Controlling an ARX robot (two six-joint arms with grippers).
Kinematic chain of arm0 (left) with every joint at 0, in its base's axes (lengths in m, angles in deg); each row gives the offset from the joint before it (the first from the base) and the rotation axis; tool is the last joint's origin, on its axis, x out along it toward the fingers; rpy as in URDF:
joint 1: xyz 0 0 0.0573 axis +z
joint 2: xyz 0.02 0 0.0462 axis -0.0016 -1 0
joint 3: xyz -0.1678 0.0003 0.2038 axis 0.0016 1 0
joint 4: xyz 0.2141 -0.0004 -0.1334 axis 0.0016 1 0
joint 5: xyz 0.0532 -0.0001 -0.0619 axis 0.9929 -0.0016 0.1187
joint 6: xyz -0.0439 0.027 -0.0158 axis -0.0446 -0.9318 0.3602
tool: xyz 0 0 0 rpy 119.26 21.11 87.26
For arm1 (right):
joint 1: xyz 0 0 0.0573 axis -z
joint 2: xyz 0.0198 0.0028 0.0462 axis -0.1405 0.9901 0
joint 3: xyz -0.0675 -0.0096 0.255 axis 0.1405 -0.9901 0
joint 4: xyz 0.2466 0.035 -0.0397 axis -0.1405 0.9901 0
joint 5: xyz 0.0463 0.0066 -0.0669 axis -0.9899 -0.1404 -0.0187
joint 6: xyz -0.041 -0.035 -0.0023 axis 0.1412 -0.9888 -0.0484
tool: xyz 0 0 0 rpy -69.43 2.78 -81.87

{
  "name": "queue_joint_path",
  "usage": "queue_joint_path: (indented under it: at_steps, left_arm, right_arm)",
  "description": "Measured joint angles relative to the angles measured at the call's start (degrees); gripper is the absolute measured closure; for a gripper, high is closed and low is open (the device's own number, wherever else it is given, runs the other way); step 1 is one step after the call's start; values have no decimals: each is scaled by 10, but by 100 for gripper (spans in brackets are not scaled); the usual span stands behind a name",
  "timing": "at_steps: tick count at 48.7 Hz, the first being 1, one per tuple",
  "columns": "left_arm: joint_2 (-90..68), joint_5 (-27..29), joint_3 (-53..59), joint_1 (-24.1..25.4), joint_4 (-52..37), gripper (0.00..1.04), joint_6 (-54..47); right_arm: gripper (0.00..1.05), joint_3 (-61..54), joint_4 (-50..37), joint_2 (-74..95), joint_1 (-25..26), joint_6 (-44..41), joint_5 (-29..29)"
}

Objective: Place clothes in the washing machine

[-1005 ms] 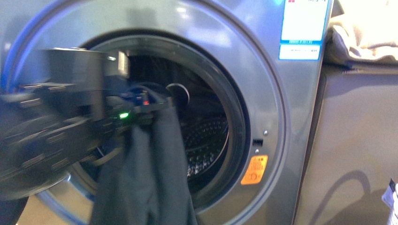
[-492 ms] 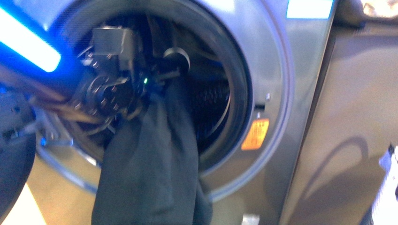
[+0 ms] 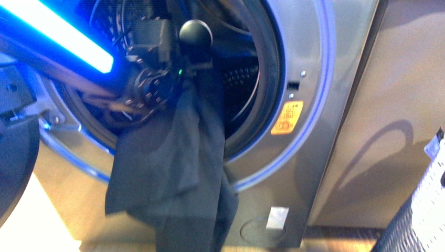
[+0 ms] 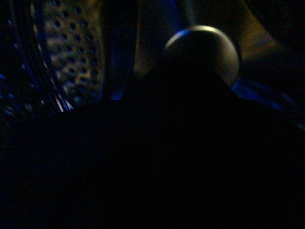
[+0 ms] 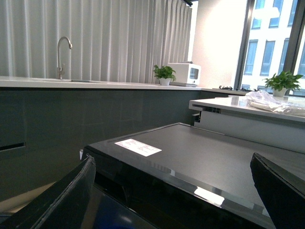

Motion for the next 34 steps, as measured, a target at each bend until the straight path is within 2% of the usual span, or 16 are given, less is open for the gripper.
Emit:
queue_joint_path:
  at_steps: [12,23,34]
  left_arm:
    - [-46,53,-153,19,17,96,-76]
    - [-84,63,-241,28,64,96,-95]
    - [-141,54,-367,26,160,96,-102]
  right_arm:
    - [8,0,0,0,0,0,0]
    - [8,0,0,0,0,0,0]
    - [8,0,0,0,0,0,0]
